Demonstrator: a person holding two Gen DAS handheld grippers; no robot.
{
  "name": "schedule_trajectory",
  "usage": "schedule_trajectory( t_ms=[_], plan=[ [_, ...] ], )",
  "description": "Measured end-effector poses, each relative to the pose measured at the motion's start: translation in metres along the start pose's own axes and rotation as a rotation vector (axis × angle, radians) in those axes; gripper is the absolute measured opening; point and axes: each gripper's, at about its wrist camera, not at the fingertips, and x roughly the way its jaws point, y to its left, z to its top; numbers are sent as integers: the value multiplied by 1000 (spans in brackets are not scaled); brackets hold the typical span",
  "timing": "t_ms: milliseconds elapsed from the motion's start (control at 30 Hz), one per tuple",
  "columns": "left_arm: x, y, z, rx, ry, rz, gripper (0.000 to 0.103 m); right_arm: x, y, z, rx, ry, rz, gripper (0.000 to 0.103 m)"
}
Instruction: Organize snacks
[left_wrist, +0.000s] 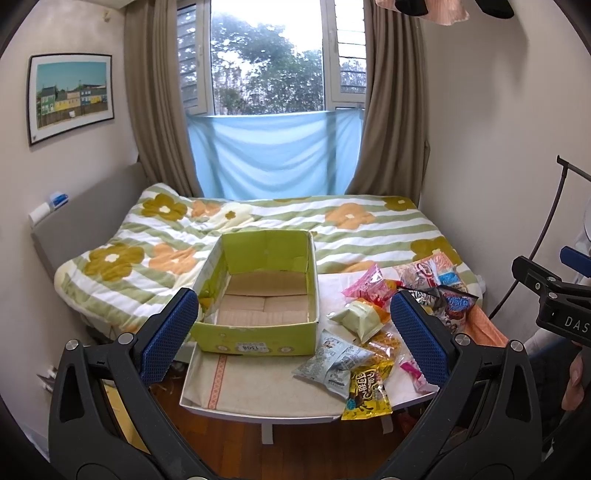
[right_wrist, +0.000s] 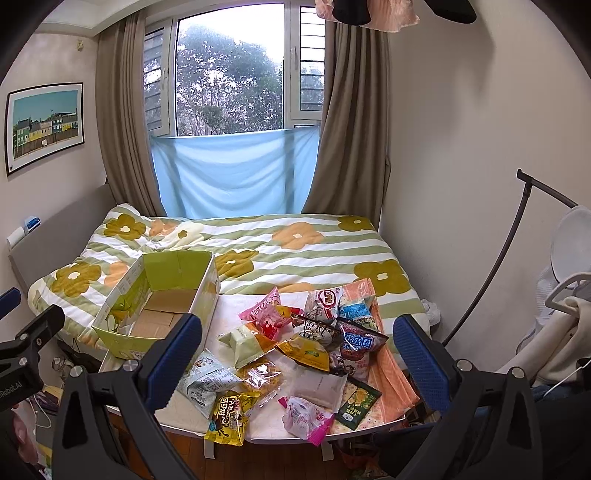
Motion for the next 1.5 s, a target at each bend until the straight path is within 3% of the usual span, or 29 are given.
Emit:
schedule_trajectory(
  t_ms=[1500],
  plan=[
    [5,-8,-2,-4,30,-22,103,4,0,-2,7,7,-1,103]
  ],
)
